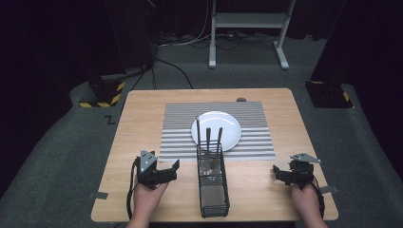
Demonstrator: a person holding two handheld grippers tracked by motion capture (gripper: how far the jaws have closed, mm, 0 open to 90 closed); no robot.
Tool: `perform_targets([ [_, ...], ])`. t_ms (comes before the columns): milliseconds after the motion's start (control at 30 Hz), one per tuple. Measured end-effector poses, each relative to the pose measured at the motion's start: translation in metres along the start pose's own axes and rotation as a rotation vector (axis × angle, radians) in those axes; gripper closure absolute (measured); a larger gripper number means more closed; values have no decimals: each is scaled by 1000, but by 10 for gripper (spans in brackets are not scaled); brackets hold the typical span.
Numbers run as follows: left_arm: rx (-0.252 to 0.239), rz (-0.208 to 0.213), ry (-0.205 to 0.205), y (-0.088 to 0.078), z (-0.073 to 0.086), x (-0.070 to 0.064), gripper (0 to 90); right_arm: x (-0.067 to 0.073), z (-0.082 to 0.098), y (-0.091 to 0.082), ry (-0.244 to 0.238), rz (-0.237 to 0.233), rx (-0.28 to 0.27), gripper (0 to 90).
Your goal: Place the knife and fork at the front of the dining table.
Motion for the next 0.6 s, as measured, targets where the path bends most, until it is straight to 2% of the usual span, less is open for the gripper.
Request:
perform_targets([
  [100,-53,32,-3,2,-10,-10,19,0,0,0,0,0,0,89],
  [267,-80,52,4,5,-20,-21,50,0,0,0,0,0,0,89],
  [300,-92,68,7,7,-23,-26,72,0,0,0,0,0,0,89],
  [433,-114,84,18,9,-29,-33,127,0,0,0,0,0,0,89],
  [500,-141,110,19,11,-36,-41,150,0,0,0,0,0,0,89],
  [600,-153,136,32,11,-44,-50,185,0,0,0,-1,0,0,90],
])
Point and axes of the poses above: each handheld gripper's, and its own axes: y roughly forward along the jaws, z roughly out of its underside, x roughly to its left, the point moved 6 cm from there along y, roughly forward along the jaws, and after that the axes turned 8 degrees about z, right-handed, at the moved point
